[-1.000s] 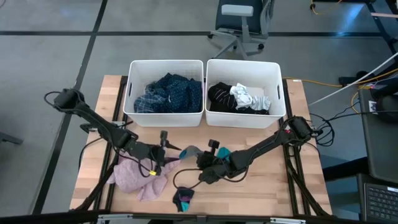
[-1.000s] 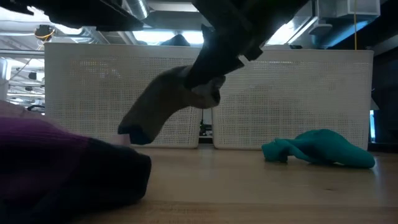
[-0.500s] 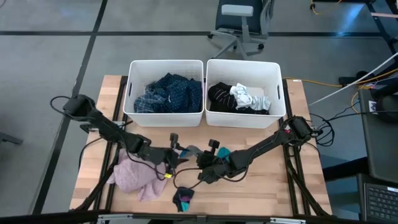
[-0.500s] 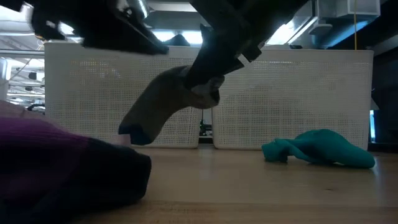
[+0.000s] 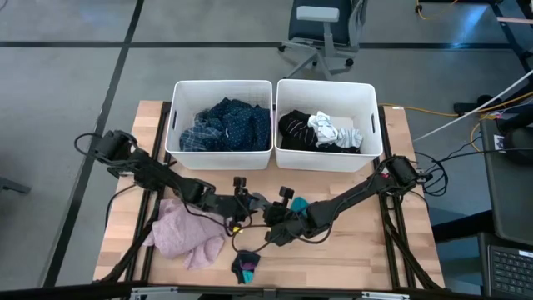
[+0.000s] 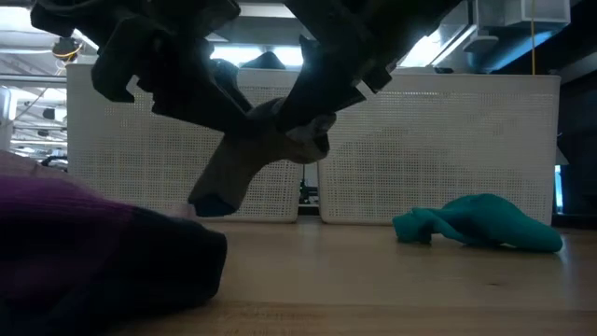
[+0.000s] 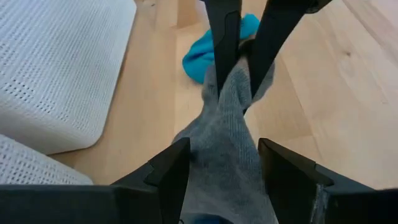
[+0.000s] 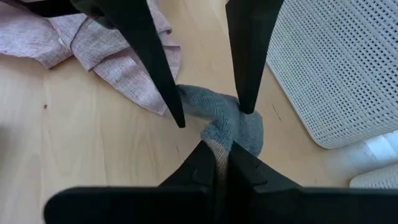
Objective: Sort clothes
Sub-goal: Put the gray sock into the left white bin
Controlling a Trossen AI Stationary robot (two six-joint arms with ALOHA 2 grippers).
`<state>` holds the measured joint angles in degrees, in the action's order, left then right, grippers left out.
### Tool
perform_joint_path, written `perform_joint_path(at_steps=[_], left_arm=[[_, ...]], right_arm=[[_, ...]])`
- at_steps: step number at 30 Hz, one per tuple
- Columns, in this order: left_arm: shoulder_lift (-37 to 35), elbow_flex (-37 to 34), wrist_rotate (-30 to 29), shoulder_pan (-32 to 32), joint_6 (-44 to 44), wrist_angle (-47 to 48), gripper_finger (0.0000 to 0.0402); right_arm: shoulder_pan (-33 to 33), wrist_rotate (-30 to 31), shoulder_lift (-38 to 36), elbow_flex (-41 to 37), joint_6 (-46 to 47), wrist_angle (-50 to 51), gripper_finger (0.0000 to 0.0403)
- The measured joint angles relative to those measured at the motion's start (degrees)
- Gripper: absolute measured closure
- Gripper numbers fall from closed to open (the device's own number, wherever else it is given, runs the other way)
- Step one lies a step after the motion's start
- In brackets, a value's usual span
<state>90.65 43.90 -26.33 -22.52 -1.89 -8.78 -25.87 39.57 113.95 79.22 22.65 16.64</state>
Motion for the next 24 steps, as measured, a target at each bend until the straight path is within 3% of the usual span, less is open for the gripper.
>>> perform_joint_path(at_steps=[6,14,19,24], left_arm=[[-0.1,0.0,0.5,0.1,-2.2,0.5,0.0248],[-0.2,0.0,0.6,0.5,-7.9,0.8,0.0386],[-0.2,0.0,0.7,0.4,-8.8,0.5,0.0387],[-0.6,0.0,0.6,0.4,-8.7,0.6,0.0396]], right_arm=[[0.0,0.0,0.0,0.0,0.0,-0.1,0.0383],[0.0,-1.7,0.0,0.0,0.0,-3.1,0.0382],[0.0,-4.4,0.4,0.0,-0.5,-6.7,0.0376],[0.0,-5.3,0.5,0.0,-0.3,-5.6,0.0317]])
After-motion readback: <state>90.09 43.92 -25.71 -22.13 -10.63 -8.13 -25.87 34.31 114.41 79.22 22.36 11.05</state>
